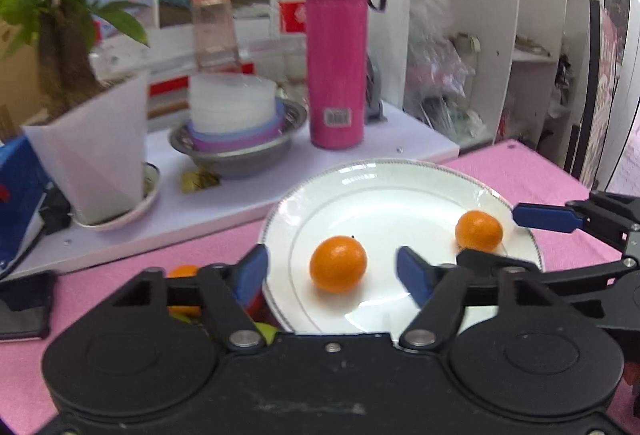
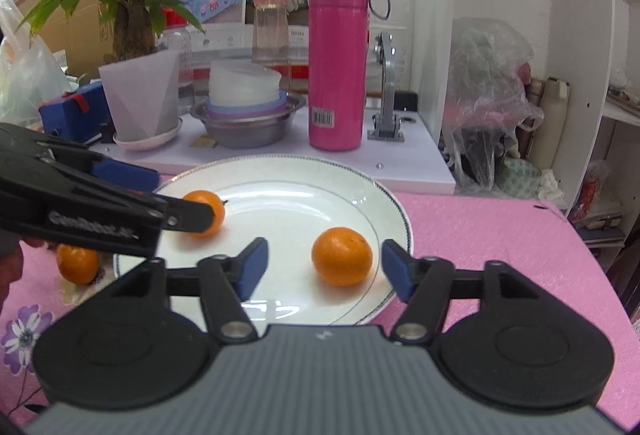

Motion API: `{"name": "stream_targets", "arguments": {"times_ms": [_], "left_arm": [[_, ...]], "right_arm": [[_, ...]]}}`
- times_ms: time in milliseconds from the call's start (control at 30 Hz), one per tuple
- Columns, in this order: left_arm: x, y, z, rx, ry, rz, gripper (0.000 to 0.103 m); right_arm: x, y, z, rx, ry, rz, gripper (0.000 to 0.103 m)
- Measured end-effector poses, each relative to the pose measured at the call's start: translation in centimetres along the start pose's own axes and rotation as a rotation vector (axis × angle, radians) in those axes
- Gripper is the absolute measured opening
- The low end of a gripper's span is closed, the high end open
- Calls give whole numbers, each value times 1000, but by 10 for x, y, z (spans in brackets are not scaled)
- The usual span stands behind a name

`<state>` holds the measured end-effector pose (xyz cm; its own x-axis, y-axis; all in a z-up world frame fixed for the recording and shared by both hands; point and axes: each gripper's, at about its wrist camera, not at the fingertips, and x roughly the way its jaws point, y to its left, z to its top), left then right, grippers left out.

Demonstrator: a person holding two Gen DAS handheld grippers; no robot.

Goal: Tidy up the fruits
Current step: 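Lower the left tool's orange onto the white plate and open while the right tool does likewise, then grasp a green mango with the left tool while the right tool grasps an orange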

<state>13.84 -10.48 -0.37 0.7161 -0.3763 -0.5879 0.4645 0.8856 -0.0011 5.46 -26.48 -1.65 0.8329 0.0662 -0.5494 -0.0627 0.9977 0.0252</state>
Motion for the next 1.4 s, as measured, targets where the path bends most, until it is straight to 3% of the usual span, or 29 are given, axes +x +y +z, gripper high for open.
{"name": "stream_targets", "arguments": {"times_ms": [67, 233, 500, 733, 800, 900, 1067, 1267, 1400], "left_arm": [[-18, 6, -3, -31, -37, 16, 103], [-53, 16, -22, -73, -63, 109, 103], [-87, 44, -64, -183, -3, 221, 103], [-108, 74, -89, -270, 13, 274, 103], [-112, 80, -92, -285, 9, 279, 103], [-116, 89, -98, -295, 1, 281, 103], [-119, 96, -99, -285, -7, 258, 103], [-117, 100, -91, -257, -24, 207, 101], [-110, 104, -83, -255, -21, 152, 89]], "right_arm": [[-9, 1, -1, 1, -22, 8, 90], [-28, 16, -9, -18, -34, 31, 100], [-52, 54, -23, -25, -13, 125, 103], [-56, 94, -26, -74, 12, 213, 103], [-55, 107, -26, -96, 22, 230, 100], [-48, 122, -23, -127, 42, 231, 88], [-27, 141, -17, -165, 78, 236, 61], [-2, 154, -10, -180, 99, 230, 54], [9, 157, -7, -180, 100, 227, 52]]}}
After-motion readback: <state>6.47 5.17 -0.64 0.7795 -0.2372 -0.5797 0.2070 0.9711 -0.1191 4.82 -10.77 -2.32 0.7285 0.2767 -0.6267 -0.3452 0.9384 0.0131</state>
